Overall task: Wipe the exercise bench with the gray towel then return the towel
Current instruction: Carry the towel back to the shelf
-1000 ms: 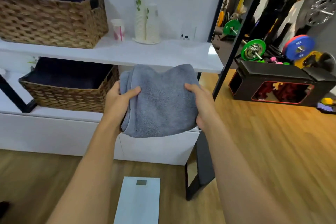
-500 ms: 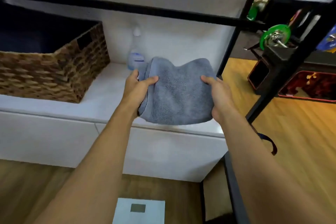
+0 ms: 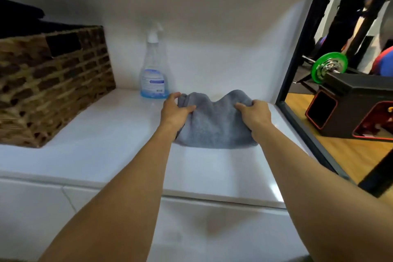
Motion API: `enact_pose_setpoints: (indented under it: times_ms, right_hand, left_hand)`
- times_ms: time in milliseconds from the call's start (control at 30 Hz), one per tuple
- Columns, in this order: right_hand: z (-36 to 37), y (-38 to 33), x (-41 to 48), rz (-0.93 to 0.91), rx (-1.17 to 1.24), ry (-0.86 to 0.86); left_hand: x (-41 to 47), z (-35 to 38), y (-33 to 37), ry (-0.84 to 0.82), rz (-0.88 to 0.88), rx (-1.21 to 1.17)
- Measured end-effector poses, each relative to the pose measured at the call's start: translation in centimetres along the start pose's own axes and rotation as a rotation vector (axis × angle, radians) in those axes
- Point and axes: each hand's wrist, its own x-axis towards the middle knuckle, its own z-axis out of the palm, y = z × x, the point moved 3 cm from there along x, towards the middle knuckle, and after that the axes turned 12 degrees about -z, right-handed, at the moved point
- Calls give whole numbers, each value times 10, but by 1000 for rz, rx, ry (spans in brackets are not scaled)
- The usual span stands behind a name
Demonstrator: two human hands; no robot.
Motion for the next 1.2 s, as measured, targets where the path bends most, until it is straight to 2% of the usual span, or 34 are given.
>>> enact_pose_setpoints:
  times_ms: [167,233,300,367,433,467,500,567,633,833,967,1100,1200]
  right_hand:
    - [18,13,19,-51,-102,34]
    - [23,13,23,-108,-215,43]
    - [30,9,19,-269,-401,64]
    - [37,1,11,-524,-621,39]
    - [46,-4,6,-649,-743,-92]
    - [48,-6,6,-608,-757,-183]
    - [48,-6,6,-526,-765,-276]
    - [46,-3,9,-385,-749,-403]
    - [43,5,16,-318,-714,-456]
    - [41,21,25,-241,-686,-421]
    - [38,19,18,-278,-685,-314]
    - [31,13,-4,-361,-652,-147]
    - [26,12,-24,-436,-617,-76]
  left_hand:
    - [26,5,-3,52,100,43]
    - [37,7,-3,54,125,99]
    - [44,6,-3,57,132,193]
    - [44,4,3,156,177,418]
    - [30,9,18,287,387,713]
    - [21,18,25,257,519,785]
    - [12,29,28,152,598,831]
    - [4,46,24,-100,553,992]
    - [6,51,15,-208,435,1114]
    - [9,46,8,-154,303,1160]
    - [7,43,6,-96,346,1080]
    - [-2,35,5,68,364,923]
    - [-15,31,3,161,449,790]
